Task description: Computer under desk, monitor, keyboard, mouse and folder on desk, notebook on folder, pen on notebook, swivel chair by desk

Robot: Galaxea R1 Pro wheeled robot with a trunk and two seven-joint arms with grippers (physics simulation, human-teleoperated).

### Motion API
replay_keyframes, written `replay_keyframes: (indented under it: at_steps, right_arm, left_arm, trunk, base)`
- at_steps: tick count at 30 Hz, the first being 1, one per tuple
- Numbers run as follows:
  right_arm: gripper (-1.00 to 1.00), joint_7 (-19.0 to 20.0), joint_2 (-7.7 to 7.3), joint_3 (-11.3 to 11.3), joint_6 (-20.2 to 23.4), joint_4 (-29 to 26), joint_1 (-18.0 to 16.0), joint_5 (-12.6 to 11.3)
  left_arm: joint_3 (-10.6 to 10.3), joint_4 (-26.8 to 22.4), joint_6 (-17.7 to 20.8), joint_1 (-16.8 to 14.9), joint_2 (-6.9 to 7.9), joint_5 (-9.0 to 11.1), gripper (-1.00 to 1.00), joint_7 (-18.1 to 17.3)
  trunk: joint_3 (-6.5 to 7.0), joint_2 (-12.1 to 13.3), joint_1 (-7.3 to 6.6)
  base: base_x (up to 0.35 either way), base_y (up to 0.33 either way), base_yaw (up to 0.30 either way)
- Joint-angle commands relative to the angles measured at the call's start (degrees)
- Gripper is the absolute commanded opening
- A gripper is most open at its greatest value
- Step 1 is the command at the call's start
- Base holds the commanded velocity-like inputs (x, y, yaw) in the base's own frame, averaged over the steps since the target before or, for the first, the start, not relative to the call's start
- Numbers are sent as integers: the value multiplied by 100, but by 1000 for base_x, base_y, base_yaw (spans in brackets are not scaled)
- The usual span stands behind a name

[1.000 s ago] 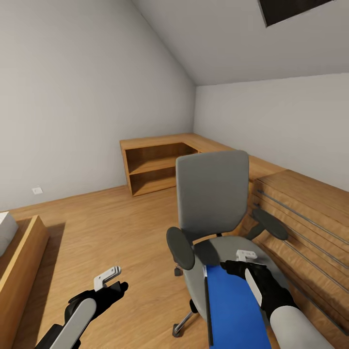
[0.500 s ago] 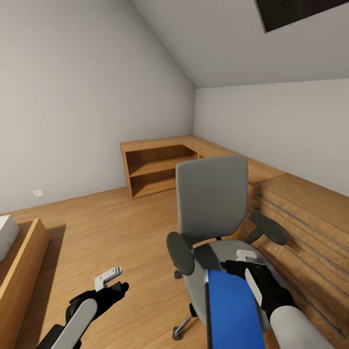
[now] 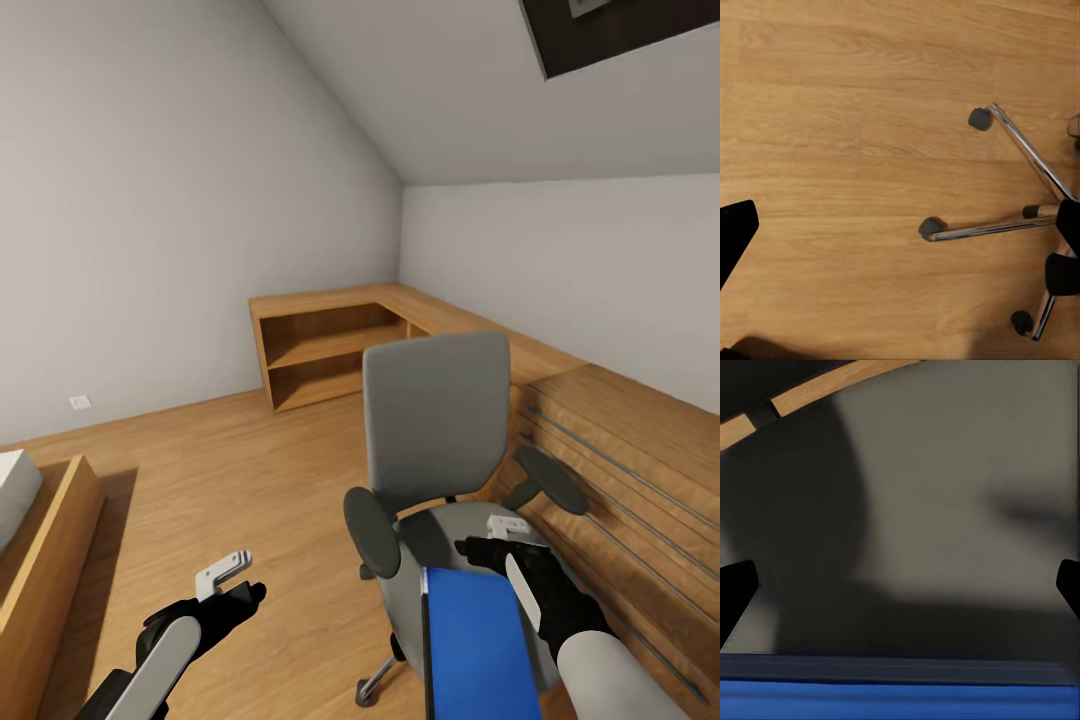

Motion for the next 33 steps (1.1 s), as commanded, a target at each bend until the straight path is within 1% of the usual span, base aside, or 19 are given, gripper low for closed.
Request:
replay_keyframes:
  at_steps: [1, 15, 18, 19, 21, 23, 24, 28, 29, 30, 33]
  right_arm:
    - [100, 29, 3, -20, 31, -7, -2, 3]
    - [100, 35, -3, -39, 4, -62, -2, 3]
    - [100, 37, -6, -68, -20, -368, 4, -17]
    - [100, 37, 0, -76, -25, -603, 36, -34]
    - [100, 37, 4, -81, -17, -890, 127, -54]
    - [100, 34, 11, -84, -5, -1240, 292, -83]
    - [100, 27, 21, -86, 10, -1639, 507, -126]
    - [100, 6, 73, -88, 114, -2501, 961, -255]
    - [100, -8, 94, -89, 173, -2708, 1058, -293]
    - [100, -52, 140, -92, 331, -3081, 1226, -366]
    - [100, -110, 185, -95, 619, -3537, 1418, -453]
  left_arm:
    - [-11, -7, 4, -5, 5, 39, 100, 47]
    - [-11, -8, 4, -5, 5, 38, 100, 48]
    - [-11, -11, 4, -5, 5, 38, 100, 52]
    - [-12, -12, 4, -5, 5, 37, 100, 51]
    - [-12, -14, 4, -5, 5, 37, 100, 47]
    - [-12, -14, 4, -5, 5, 37, 100, 43]
    - [-12, -15, 4, -5, 5, 37, 100, 39]
    - [-13, -16, 4, -5, 5, 37, 100, 31]
    - [-13, -16, 4, -5, 5, 37, 100, 29]
    - [-13, -16, 4, -5, 5, 36, 100, 27]
    - [-13, -18, 8, -5, 5, 33, 100, 25]
  trunk:
    - [13, 39, -23]
    - [264, 600, -331]
    - [318, 720, -396]
    - [318, 720, -396]
    - [318, 720, -396]
    - [318, 720, -396]
    - [318, 720, -396]
    - [318, 720, -396]
    - [318, 720, -396]
    - [318, 720, -396]
    - [318, 720, -396]
  base:
    - [0, 0, 0]
    - [0, 0, 0]
    - [0, 0, 0]
    - [0, 0, 0]
    - [0, 0, 0]
    - [0, 0, 0]
    - [0, 0, 0]
    - [0, 0, 0]
    - [0, 0, 0]
    - [0, 0, 0]
    - [0, 0, 0]
